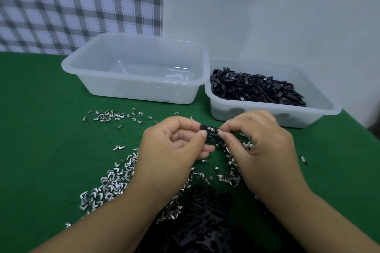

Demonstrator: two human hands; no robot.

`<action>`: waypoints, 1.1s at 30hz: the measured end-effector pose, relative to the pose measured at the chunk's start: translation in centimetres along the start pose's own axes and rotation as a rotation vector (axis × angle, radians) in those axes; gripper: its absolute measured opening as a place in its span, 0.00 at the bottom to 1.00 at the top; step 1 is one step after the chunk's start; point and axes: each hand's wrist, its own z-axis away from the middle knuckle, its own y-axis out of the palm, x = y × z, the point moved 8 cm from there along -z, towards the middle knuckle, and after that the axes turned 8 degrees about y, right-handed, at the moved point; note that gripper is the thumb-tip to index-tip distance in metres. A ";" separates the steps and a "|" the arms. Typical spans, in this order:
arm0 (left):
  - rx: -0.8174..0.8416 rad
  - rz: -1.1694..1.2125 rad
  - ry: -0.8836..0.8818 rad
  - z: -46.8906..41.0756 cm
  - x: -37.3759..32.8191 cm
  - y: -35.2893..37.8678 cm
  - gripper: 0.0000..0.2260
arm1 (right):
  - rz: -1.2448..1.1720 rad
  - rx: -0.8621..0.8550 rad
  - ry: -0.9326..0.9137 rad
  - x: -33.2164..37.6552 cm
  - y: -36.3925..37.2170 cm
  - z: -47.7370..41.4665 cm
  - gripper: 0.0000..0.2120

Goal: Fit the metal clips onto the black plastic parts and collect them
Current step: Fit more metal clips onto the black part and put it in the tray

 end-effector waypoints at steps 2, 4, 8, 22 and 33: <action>0.020 -0.014 0.014 0.1 -0.1 0.2 0.07 | 0.031 0.012 -0.007 0.0 0.1 0.0 0.04; 0.042 -0.044 0.033 0.1 -0.1 0.3 0.08 | 0.059 0.033 -0.020 0.1 0.2 0.0 0.05; 0.038 -0.078 0.056 0.0 -0.1 0.2 0.09 | -0.057 0.103 0.082 -0.7 0.4 -0.4 0.06; 0.085 -0.121 0.105 0.0 -0.6 0.4 0.08 | -0.501 0.412 0.391 -2.5 2.6 0.0 0.09; 0.045 -0.094 0.086 -0.1 -0.6 0.3 0.09 | -0.340 0.436 0.272 -1.2 1.5 -1.2 0.06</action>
